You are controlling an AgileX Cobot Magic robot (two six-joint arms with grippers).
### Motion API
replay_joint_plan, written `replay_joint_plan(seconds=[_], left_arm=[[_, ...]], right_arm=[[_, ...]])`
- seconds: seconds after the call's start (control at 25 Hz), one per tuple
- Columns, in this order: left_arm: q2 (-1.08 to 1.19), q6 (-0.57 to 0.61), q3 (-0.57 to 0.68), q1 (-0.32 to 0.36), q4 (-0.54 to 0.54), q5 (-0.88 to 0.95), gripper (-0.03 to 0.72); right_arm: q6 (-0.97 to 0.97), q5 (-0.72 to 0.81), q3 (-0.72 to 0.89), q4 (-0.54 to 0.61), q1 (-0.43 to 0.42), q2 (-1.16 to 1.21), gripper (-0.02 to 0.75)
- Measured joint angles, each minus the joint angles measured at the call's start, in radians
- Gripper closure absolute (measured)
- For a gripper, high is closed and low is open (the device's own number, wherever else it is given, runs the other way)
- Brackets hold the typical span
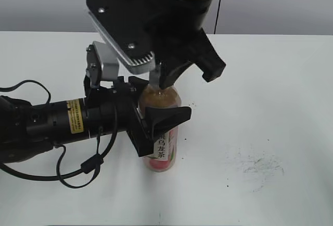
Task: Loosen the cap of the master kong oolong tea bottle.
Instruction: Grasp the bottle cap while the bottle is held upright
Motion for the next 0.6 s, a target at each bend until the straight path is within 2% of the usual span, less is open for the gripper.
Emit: replay_joint_plan(seconds=[0.24, 0.6], left_arm=[[0.0, 0.0, 0.0, -0.001, -0.002, 0.0, 0.243], [0.0, 0.0, 0.0, -0.001, -0.002, 0.0, 0.243]], right_arm=[[-0.191, -0.001, 0.0, -0.005, 0.0, -0.001, 0.468], [-0.598, -0.001, 0.0, 0.021, 0.0, -0.003, 0.468]])
